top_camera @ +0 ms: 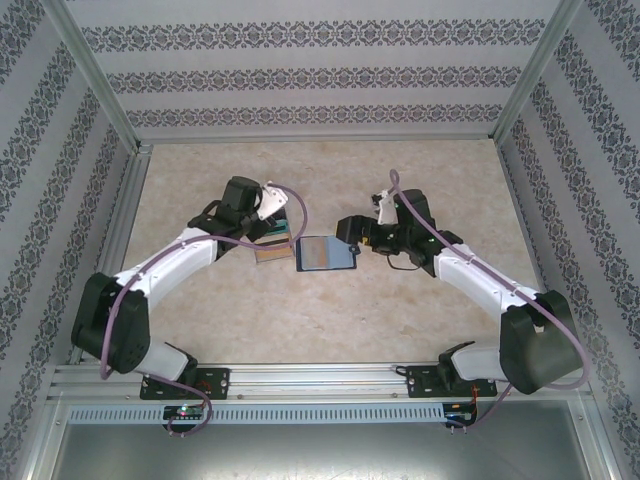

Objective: Take the credit cards out of the card holder

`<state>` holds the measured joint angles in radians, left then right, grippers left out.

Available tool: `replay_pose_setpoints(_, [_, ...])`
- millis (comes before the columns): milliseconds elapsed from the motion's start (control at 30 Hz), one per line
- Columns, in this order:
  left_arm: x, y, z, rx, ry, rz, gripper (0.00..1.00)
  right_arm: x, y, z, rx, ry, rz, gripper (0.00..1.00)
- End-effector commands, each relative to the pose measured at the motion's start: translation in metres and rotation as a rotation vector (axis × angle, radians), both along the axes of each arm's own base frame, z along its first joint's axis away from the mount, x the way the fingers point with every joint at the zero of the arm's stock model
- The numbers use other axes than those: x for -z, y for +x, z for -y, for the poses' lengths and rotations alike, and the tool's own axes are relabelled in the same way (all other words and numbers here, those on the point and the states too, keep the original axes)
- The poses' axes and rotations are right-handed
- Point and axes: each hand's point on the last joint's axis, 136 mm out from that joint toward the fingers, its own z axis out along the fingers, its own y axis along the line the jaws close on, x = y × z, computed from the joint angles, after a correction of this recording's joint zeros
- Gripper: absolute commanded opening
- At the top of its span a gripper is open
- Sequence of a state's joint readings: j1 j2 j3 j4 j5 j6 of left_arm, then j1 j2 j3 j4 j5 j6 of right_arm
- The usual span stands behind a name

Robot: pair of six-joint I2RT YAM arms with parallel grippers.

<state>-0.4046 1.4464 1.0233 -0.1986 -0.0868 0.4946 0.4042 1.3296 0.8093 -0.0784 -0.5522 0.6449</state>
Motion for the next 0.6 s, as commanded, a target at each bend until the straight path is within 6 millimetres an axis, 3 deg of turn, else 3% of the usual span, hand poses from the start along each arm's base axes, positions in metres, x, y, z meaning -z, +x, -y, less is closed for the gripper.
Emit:
replay_pose_setpoints(0, [-0.036, 0.002, -0.017, -0.217, -0.231, 0.018, 0.73, 0.004, 0.004, 0.001, 0.005, -0.111, 0.041, 0.98])
replay_pose_setpoints(67, [-0.046, -0.001, -0.026, -0.304, -0.31, 0.031, 1.0, 0.009, 0.005, 0.002, 0.008, -0.155, 0.039, 0.98])
replay_pose_setpoints(233, [-0.062, -0.019, -0.05, -0.542, -0.528, 0.013, 0.99, 0.025, 0.011, 0.009, 0.048, -0.28, 0.042, 0.98])
replay_pose_setpoints(367, [-0.064, -0.038, -0.041, -0.56, -0.69, -0.064, 1.0, 0.033, 0.013, 0.009, 0.038, -0.238, 0.016, 0.98])
replay_pose_setpoints(467, [-0.055, -0.049, -0.032, -0.583, -0.789, -0.151, 0.9, 0.044, 0.013, 0.005, 0.005, -0.241, -0.016, 0.72])
replay_pose_setpoints(533, [-0.043, -0.055, -0.026, -0.627, -0.85, -0.226, 0.84, 0.055, 0.014, 0.003, -0.011, -0.252, -0.055, 0.39])
replay_pose_setpoints(567, [-0.036, -0.058, -0.02, -0.634, -0.881, -0.271, 0.8, 0.059, 0.014, 0.002, -0.015, -0.26, -0.072, 0.29])
